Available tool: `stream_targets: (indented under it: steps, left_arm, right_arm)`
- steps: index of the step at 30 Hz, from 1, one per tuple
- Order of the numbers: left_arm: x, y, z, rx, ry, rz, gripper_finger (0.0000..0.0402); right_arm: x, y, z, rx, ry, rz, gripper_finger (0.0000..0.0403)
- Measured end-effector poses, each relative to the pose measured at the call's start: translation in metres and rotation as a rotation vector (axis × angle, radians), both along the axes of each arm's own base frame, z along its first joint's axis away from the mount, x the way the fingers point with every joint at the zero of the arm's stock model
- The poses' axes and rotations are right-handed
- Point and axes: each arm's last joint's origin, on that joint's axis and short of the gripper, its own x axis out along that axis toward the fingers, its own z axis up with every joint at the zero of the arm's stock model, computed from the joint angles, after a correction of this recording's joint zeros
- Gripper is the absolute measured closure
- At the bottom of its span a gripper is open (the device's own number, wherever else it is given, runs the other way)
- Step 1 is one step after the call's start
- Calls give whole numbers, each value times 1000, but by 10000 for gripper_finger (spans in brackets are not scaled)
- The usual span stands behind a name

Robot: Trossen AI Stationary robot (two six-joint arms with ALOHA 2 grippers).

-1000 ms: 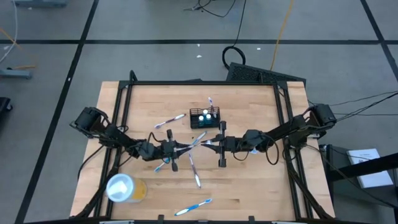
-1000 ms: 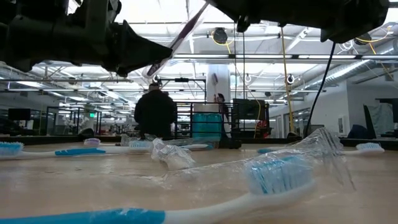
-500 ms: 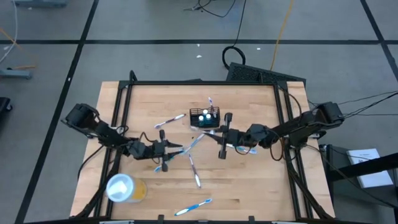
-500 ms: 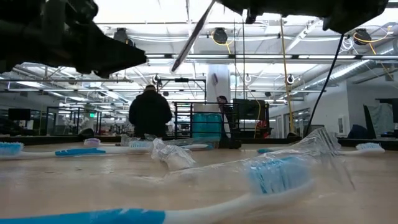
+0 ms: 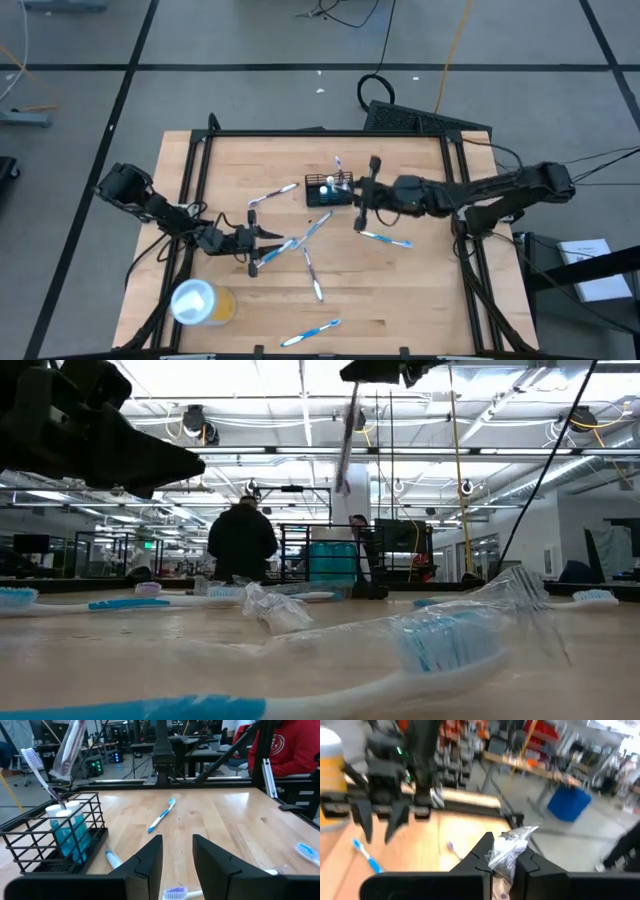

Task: Pick & Place toothbrushing station
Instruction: Put the purple toothbrush into the black organizer

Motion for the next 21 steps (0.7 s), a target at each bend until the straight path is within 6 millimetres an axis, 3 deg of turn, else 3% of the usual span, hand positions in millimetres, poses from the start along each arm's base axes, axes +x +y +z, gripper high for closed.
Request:
stream_targets:
  steps: [6, 15, 21]
  left_arm:
    - [0, 0, 0, 1, 3, 6, 289]
    - [0, 0, 0, -1, 3, 8, 289]
    - [0, 0, 0, -1, 3, 9, 289]
  right_arm:
    - [3, -21, 22, 55, 106, -79, 392]
    - [0, -55, 25, 183, 139, -124, 392]
    - [-2, -66, 23, 233, 154, -128, 392]
